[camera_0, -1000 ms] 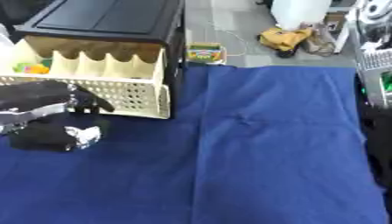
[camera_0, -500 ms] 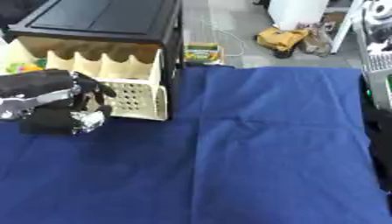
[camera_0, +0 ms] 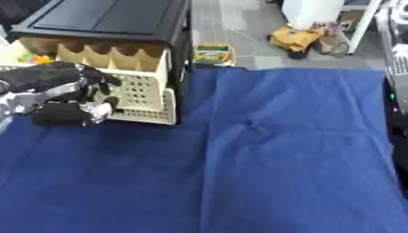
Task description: Pick up objects from table and place into drawer.
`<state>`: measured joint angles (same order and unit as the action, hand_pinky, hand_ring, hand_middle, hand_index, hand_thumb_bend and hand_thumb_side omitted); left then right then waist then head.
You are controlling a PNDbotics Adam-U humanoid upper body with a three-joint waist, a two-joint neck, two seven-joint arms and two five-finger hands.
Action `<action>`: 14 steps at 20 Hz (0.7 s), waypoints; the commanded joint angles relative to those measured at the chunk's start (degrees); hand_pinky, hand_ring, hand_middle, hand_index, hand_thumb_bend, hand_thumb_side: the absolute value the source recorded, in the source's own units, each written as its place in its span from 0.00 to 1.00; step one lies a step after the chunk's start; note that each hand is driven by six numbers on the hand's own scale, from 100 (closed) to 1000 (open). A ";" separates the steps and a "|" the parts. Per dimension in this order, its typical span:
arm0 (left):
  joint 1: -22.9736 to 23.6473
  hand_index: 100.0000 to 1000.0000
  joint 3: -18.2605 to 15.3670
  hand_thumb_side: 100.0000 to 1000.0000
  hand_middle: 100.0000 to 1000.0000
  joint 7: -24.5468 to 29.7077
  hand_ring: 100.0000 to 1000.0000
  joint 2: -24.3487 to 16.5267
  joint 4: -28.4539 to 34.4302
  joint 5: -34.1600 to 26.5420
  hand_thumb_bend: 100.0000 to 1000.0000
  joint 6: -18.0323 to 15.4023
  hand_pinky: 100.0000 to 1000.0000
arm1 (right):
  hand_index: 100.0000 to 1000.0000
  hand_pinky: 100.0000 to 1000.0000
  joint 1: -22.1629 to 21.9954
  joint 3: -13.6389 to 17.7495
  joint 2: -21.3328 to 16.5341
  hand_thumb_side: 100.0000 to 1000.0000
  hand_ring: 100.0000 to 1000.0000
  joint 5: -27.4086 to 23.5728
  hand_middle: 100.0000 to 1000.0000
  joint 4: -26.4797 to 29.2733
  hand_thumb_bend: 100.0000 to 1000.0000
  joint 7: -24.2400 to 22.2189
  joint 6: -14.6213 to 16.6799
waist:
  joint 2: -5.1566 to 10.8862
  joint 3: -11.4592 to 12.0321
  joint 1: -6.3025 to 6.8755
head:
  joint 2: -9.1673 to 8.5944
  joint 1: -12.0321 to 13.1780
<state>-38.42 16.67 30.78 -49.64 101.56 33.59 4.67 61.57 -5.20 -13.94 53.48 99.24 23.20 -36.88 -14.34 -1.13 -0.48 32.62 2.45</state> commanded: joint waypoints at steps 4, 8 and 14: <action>-2.50 0.94 -0.90 1.00 0.80 -2.52 0.75 -0.06 -1.77 1.25 0.00 -1.08 0.37 | 0.80 0.60 1.52 0.74 -1.55 0.98 0.64 -0.80 0.68 1.34 0.00 0.57 -0.22 | 0.58 0.04 0.26 | -1.07 0.16; -4.38 0.94 -0.94 1.00 0.79 -4.92 0.76 1.31 -4.36 1.84 0.00 -2.30 0.41 | 0.80 0.60 1.60 0.74 -1.60 0.98 0.64 -0.93 0.68 1.42 0.00 0.65 -0.21 | 0.37 0.00 0.27 | -1.34 0.23; -6.91 0.94 -0.95 1.00 0.79 -7.70 0.76 3.65 -9.70 2.79 0.00 -4.24 0.44 | 0.80 0.60 1.72 0.83 -1.78 0.98 0.64 -1.25 0.68 1.52 0.00 0.66 -0.28 | 0.04 -0.40 0.22 | -1.61 0.61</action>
<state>-44.21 16.59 23.80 -45.42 92.64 35.94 0.72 62.00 -4.91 -14.35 52.48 99.61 23.52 -37.05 -15.19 -1.49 -0.47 31.63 2.90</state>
